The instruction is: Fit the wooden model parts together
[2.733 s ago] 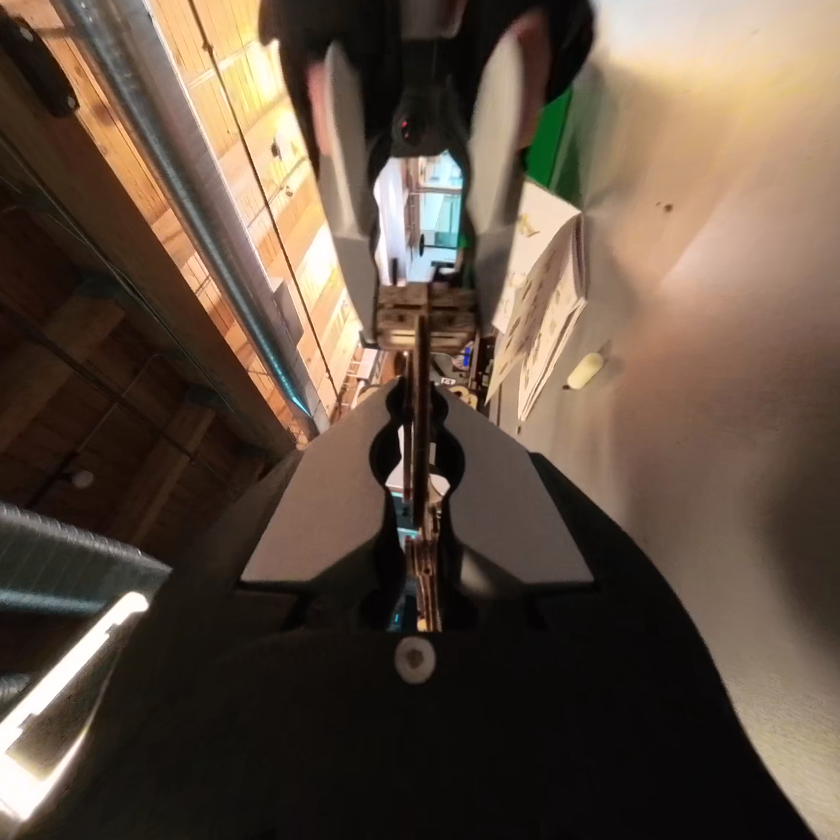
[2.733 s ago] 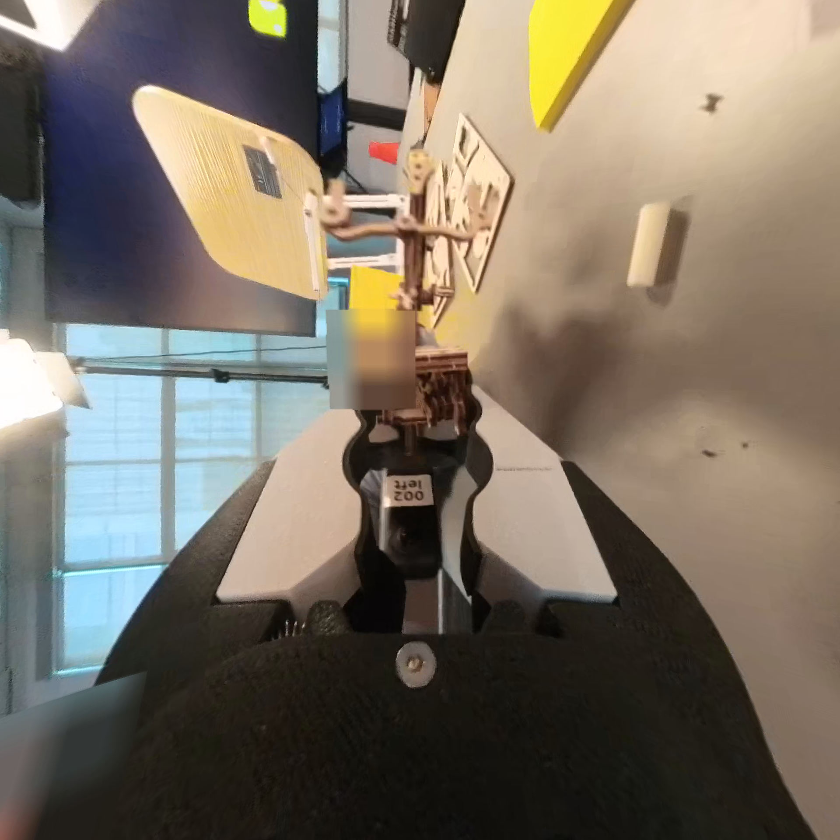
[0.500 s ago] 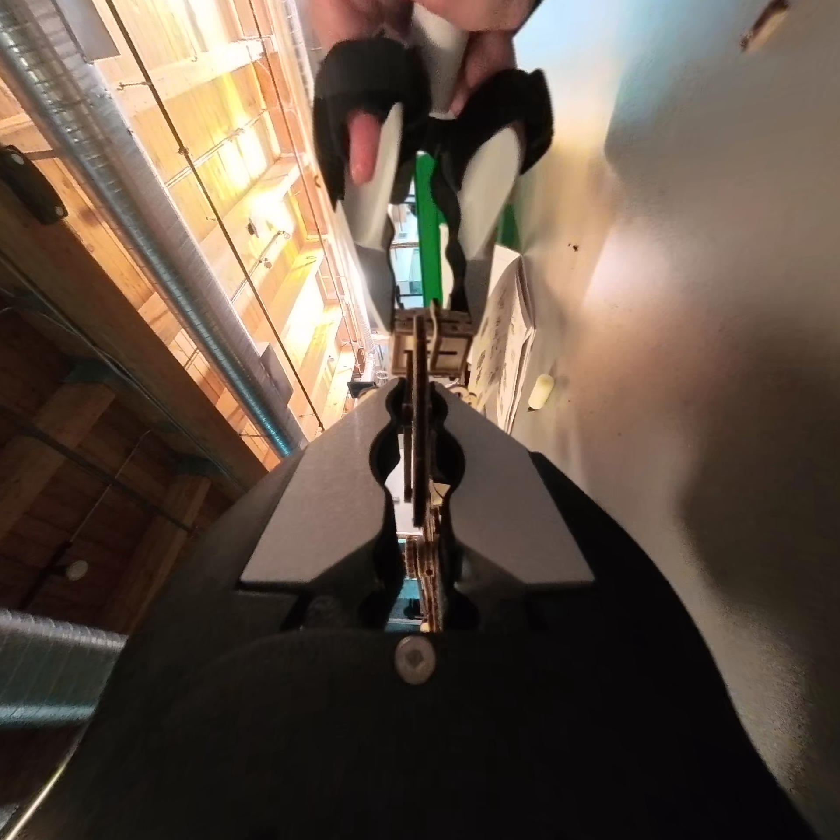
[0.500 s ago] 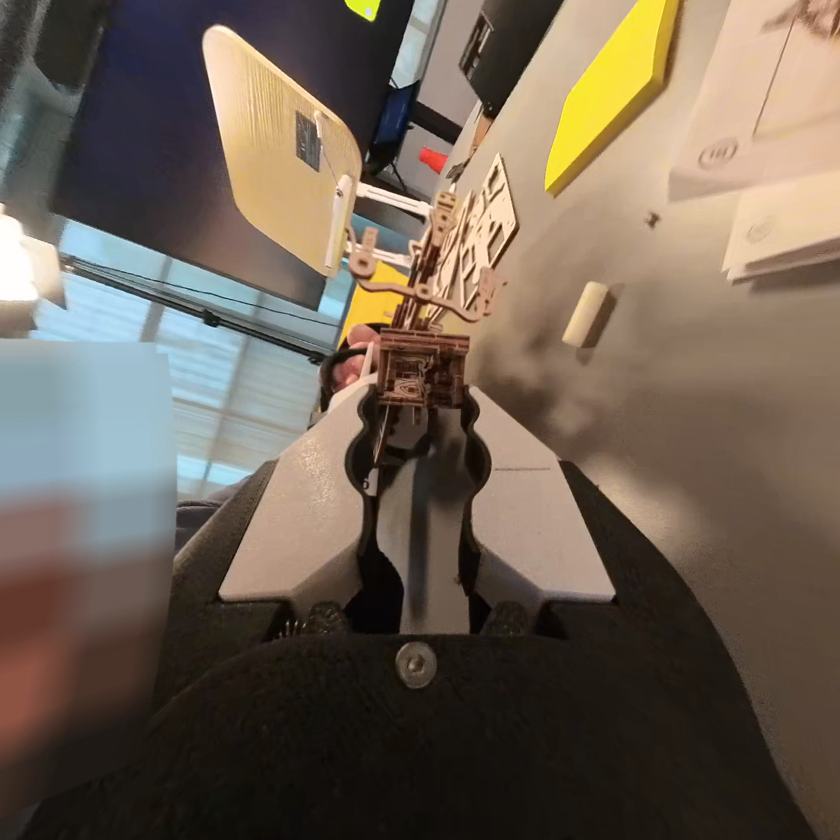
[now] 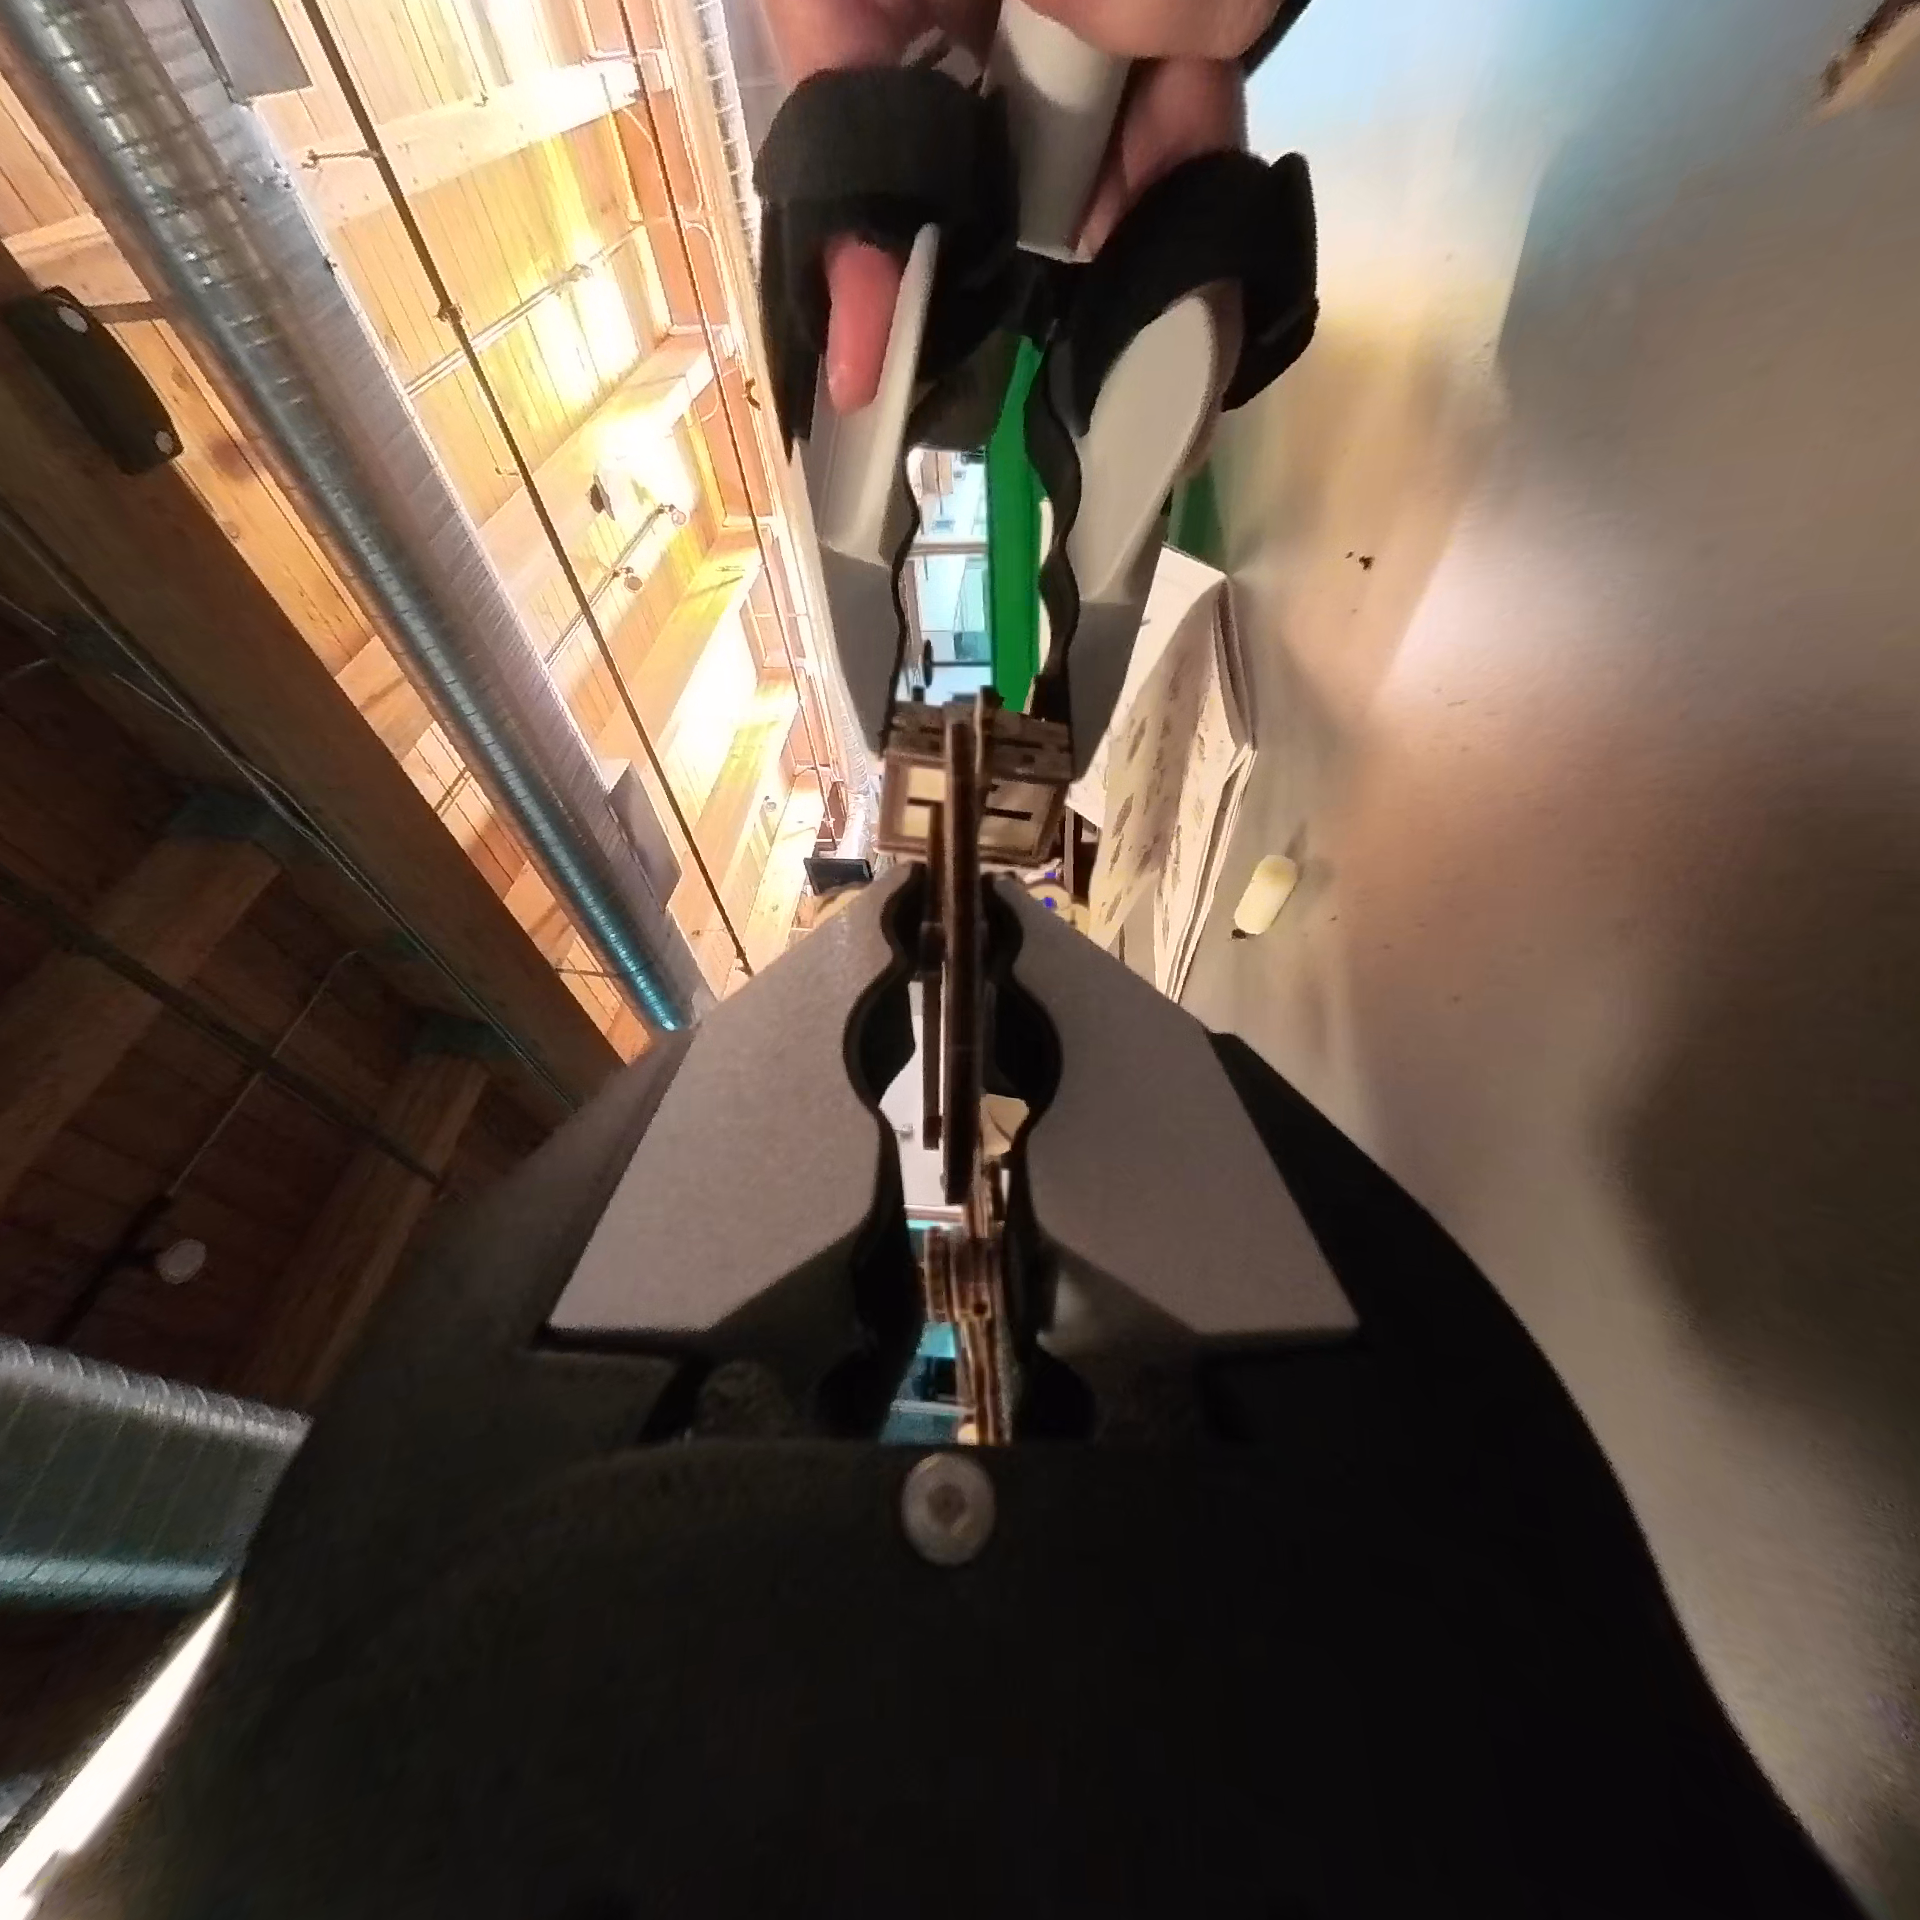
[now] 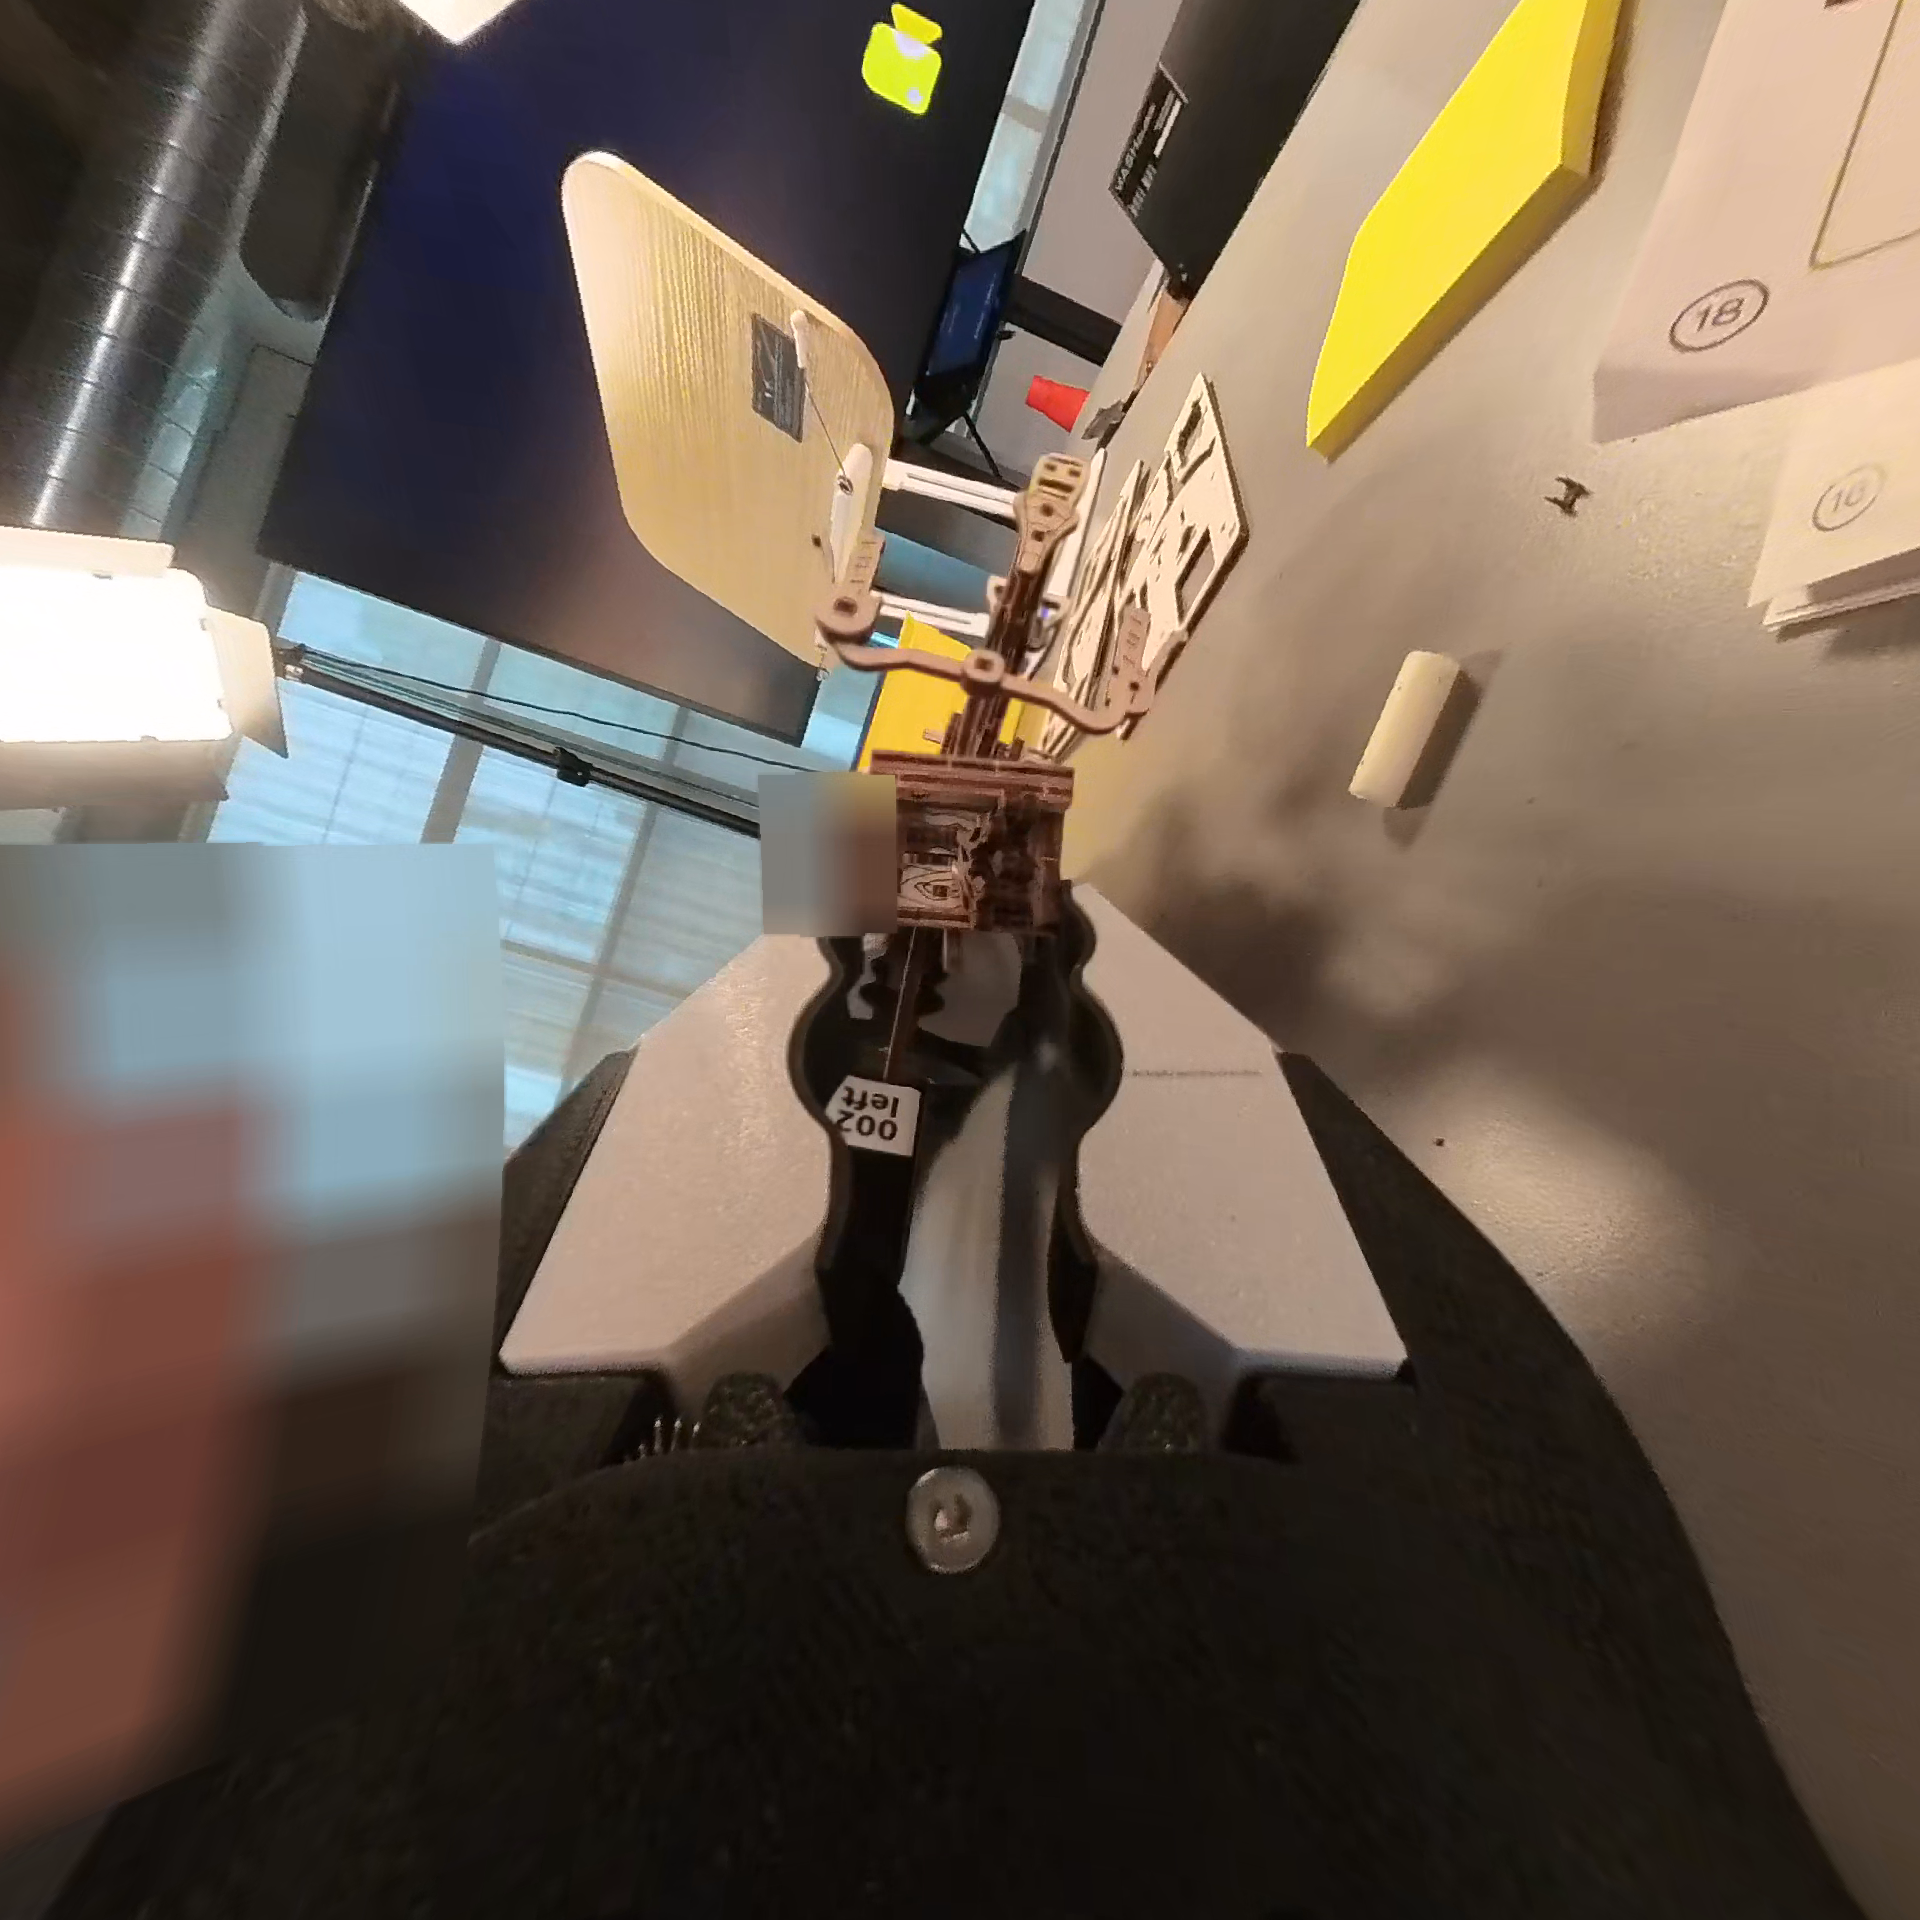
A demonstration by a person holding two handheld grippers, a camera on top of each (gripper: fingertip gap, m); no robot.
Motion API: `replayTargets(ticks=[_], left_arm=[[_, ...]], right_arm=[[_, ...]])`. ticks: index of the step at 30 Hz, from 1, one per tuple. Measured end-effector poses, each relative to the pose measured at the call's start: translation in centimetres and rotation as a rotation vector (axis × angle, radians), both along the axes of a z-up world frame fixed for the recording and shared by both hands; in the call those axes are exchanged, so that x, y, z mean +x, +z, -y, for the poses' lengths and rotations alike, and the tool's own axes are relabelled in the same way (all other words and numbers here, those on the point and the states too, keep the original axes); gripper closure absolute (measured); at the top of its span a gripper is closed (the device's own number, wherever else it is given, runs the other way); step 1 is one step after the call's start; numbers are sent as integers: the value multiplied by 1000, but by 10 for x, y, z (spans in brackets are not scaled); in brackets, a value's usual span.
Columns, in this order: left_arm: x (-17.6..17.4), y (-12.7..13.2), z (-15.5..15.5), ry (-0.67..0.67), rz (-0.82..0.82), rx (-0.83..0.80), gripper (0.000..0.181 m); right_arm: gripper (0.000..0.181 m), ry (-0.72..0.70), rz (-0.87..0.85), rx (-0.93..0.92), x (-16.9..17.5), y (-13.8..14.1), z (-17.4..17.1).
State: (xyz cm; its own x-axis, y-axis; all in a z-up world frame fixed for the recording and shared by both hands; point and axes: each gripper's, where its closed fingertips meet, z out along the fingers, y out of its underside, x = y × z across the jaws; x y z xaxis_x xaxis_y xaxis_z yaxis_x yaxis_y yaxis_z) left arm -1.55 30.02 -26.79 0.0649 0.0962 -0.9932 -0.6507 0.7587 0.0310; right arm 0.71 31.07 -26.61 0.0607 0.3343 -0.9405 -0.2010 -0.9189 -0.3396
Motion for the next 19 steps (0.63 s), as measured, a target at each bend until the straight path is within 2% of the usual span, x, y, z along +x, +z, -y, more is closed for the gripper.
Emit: replayTargets(ticks=[9, 19], left_arm=[[0, 0, -1, 7, 2, 0, 174], [1, 0, -2, 26, -16, 19, 175]], right_arm=[[147, -4, -36, -10, -1, 6, 0], [147, -82, -52, -26, -4, 3, 0]])
